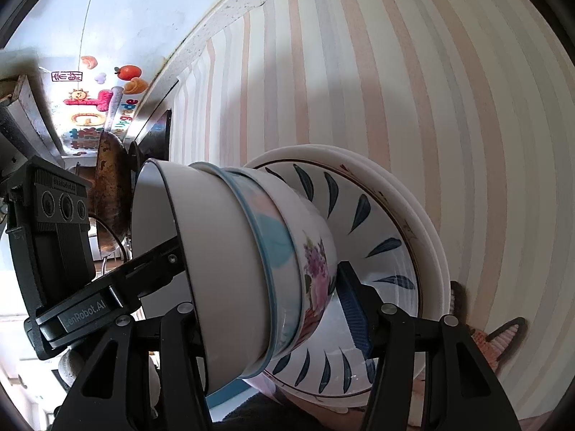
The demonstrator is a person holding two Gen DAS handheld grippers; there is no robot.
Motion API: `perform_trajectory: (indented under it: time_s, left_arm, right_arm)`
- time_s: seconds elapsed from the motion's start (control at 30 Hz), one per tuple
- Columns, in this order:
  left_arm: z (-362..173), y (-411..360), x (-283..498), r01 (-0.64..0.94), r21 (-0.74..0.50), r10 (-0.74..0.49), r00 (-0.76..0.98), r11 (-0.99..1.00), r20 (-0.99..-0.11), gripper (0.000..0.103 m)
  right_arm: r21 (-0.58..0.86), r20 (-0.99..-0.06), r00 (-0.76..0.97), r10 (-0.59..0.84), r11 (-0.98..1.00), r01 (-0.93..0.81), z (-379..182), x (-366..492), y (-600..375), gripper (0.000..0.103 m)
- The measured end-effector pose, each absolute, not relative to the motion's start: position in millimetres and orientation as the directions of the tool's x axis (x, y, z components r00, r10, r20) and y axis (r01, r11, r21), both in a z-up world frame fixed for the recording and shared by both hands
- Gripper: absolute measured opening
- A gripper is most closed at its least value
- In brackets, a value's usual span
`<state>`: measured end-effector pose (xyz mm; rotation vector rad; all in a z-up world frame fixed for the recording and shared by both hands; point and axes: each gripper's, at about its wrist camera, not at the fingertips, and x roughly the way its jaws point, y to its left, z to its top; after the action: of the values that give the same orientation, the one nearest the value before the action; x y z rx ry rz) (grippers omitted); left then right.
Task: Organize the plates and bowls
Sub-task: 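Lift the bowl stack and lower it onto the plate stack, then open the right tool to release the bowls on the plates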
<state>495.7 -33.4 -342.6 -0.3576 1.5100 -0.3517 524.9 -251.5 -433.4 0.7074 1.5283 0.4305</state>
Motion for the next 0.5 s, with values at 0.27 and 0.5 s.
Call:
perform_trajectory:
  time_s: [0.27, 0.5]
  left_arm:
    - [-335, -39, 493, 0.064, -0.371, -0.373, 0.038, 0.927, -0.927, 0.048]
    - [-316, -44, 481, 0.136, -0.269, -0.282, 0.095, 0.954, -0.955, 0.05]
  right_arm:
    - [0.614, -0.786, 0.039, 0.617, 0.774, 0.155, -420, 524, -248, 0.06]
    - [0.555, -0.831, 0.092, 0.548, 0.825, 0.107, -390, 519, -252, 0.061]
